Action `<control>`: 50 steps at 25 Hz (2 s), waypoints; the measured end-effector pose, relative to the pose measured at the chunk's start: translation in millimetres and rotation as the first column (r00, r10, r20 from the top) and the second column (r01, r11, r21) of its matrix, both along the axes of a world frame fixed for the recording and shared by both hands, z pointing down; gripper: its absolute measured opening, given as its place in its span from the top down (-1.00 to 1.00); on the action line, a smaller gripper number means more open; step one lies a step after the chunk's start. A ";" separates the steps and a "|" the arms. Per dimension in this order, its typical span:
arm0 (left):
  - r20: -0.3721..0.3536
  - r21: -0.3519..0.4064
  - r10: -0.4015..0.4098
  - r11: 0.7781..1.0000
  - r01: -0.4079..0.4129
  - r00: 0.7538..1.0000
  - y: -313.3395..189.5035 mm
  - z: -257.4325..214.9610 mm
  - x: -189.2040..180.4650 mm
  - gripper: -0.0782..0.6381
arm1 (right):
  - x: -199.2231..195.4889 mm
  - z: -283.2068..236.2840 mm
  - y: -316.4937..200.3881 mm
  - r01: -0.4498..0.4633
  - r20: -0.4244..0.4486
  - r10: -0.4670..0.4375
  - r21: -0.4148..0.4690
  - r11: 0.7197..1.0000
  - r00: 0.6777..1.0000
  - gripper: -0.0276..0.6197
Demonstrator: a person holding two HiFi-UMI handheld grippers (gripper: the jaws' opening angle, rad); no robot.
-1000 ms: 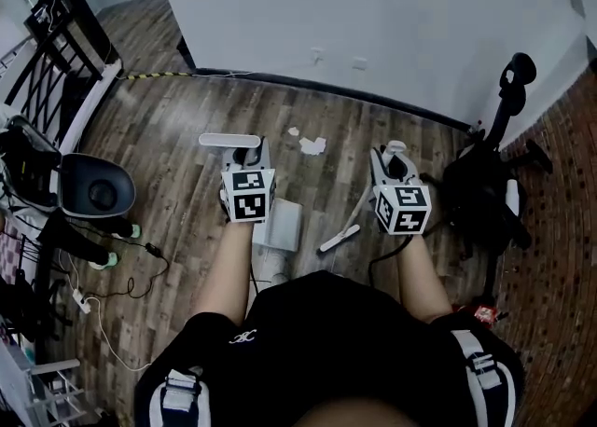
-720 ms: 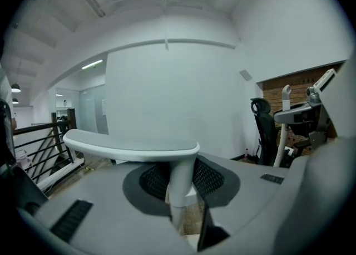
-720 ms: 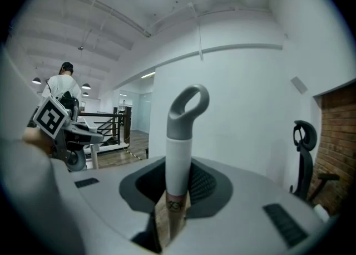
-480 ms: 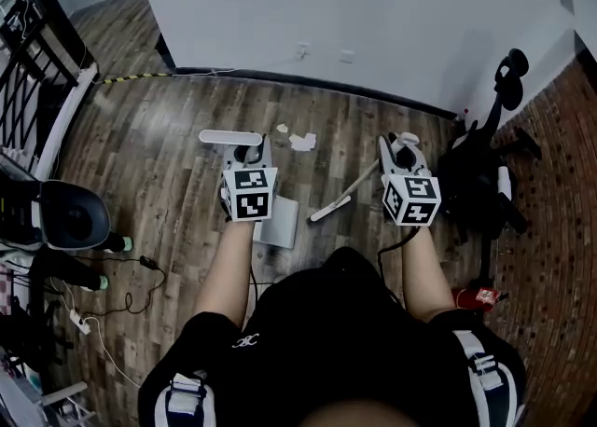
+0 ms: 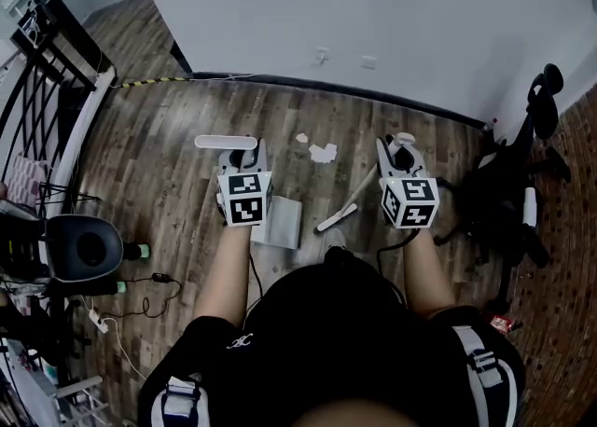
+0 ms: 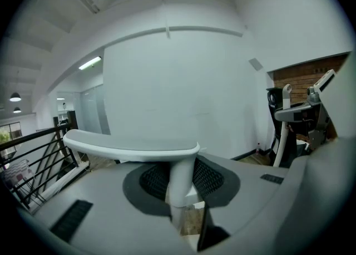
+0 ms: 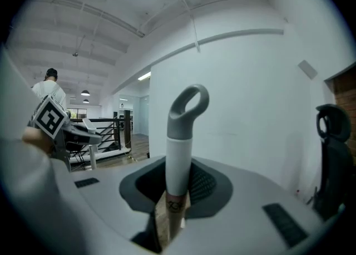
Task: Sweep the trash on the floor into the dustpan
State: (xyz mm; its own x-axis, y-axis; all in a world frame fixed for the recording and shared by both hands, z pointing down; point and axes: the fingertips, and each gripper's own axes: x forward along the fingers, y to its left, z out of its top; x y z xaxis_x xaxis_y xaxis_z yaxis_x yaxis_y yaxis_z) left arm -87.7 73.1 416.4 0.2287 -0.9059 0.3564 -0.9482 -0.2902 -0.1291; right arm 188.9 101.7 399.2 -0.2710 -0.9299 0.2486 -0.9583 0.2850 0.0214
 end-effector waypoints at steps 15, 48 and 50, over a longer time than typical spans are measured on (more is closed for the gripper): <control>0.058 0.042 -0.091 0.995 0.089 0.994 -142.1 -31.6 32.0 0.51 | 21.4 18.3 -114.5 0.202 -0.003 -0.202 -0.017 0.979 0.979 0.66; -0.021 -0.069 0.036 0.997 -0.037 0.999 -476.3 128.9 -48.6 0.52 | 24.3 151.8 -320.6 -0.143 -0.239 0.070 -0.303 0.942 0.969 0.66; -0.037 -0.073 -0.001 0.997 -0.001 0.999 -492.9 136.8 -66.6 0.52 | 21.1 161.6 -330.2 -0.141 -0.256 0.057 -0.322 0.936 0.965 0.66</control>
State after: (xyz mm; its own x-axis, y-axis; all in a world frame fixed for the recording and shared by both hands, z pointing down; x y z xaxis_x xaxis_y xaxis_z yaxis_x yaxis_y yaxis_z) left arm -154.3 -419.8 553.2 0.2430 -0.8780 0.4124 -0.9520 -0.2975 -0.0725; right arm 210.0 -228.5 560.8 -0.0758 -0.7997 0.5955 -0.9602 0.2195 0.1726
